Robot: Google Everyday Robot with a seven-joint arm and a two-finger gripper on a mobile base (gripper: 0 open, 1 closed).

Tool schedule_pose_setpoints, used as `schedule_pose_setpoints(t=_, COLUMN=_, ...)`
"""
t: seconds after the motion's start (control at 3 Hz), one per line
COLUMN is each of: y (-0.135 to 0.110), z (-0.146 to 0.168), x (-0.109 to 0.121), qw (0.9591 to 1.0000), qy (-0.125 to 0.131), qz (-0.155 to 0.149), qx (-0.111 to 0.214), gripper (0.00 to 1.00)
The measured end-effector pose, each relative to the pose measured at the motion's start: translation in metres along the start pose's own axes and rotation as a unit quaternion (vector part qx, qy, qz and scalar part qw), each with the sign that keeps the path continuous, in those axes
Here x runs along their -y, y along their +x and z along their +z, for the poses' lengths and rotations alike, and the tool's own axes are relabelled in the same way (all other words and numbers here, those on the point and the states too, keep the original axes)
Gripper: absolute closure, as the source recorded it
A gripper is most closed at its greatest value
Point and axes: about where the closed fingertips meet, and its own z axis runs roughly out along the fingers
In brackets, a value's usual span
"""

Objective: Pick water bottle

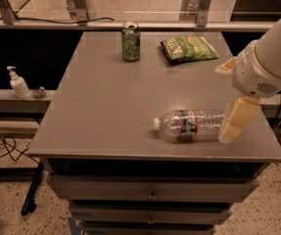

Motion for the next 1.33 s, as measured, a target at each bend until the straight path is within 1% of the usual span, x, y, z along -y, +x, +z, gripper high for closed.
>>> schedule_pose_setpoints(t=0.67, y=0.012, z=0.051, x=-0.02, qw=0.9992, qy=-0.035, qz=0.021, qx=0.001, gripper=0.0)
schedule_pose_setpoints(t=1.0, y=0.008, z=0.069, x=-0.02, qw=0.999, qy=-0.039, qz=0.02, qx=0.012, gripper=0.18)
schedule_pose_setpoints(t=1.33, y=-0.002, z=0.073, x=-0.008, qw=0.999, qy=-0.034, qz=0.012, qx=0.025, gripper=0.41)
